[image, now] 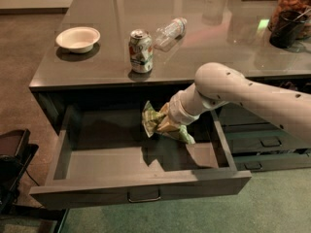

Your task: Place green jalapeno chip bag into top drawer

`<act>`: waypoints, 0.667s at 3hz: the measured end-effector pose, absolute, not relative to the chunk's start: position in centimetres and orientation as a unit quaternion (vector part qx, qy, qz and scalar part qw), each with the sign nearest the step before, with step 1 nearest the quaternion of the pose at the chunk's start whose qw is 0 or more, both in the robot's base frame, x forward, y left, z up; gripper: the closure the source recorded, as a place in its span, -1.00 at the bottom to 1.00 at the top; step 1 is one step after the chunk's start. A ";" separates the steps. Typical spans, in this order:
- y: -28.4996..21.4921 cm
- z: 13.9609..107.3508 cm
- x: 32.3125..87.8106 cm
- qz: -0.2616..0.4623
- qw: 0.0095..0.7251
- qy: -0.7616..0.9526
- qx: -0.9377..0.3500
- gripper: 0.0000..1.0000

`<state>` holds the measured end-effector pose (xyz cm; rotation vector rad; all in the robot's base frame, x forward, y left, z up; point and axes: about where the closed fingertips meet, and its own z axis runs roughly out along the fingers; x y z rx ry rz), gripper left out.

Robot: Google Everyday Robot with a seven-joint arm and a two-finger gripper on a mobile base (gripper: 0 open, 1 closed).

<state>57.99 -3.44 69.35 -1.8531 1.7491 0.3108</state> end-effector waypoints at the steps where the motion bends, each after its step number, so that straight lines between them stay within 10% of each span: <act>1: -2.3 66.3 58.5 0.139 0.278 0.655 -0.688 1.00; 2: -2.2 65.7 58.5 0.144 0.276 0.656 -0.687 0.72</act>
Offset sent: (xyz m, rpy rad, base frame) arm 0.0043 0.0098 -0.0272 0.0225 0.0362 0.0054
